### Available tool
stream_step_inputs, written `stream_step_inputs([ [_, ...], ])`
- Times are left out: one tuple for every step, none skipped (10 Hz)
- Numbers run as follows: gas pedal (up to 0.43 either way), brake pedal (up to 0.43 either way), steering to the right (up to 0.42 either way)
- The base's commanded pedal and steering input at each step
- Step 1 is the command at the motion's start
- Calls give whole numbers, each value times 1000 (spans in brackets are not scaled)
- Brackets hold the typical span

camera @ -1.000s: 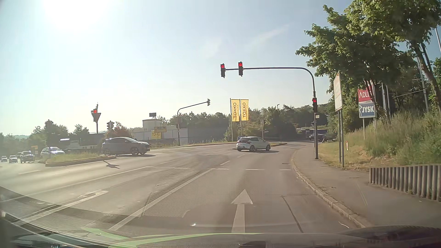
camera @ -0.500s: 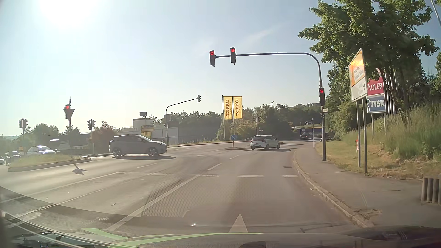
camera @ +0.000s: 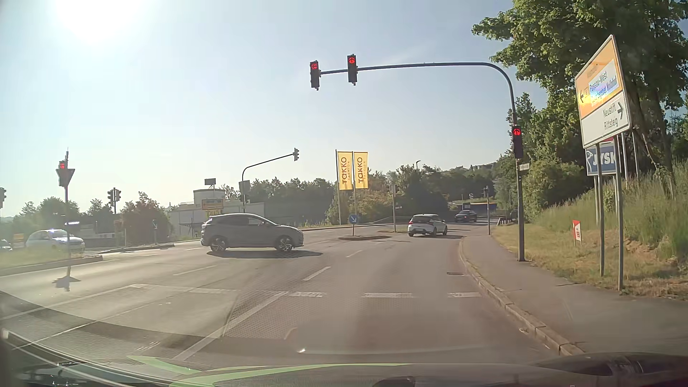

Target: Follow the waypoints while adhering to traffic rules and regulations

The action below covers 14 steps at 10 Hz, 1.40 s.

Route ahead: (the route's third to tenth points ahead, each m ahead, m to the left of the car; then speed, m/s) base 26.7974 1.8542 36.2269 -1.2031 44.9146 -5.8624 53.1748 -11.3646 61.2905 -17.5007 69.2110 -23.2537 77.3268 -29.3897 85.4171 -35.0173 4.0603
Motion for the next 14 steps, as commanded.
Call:
stream_step_inputs([
  [0,299,45],
  [0,299,45],
  [0,305,46],
  [0,305,46],
  [0,305,45],
  [0,311,45],
  [0,311,45],
  [0,317,45],
  [0,323,46],
  [0,323,46],
  [0,323,45],
  [0,323,45],
  [0,323,45],
  [0,323,46],
])
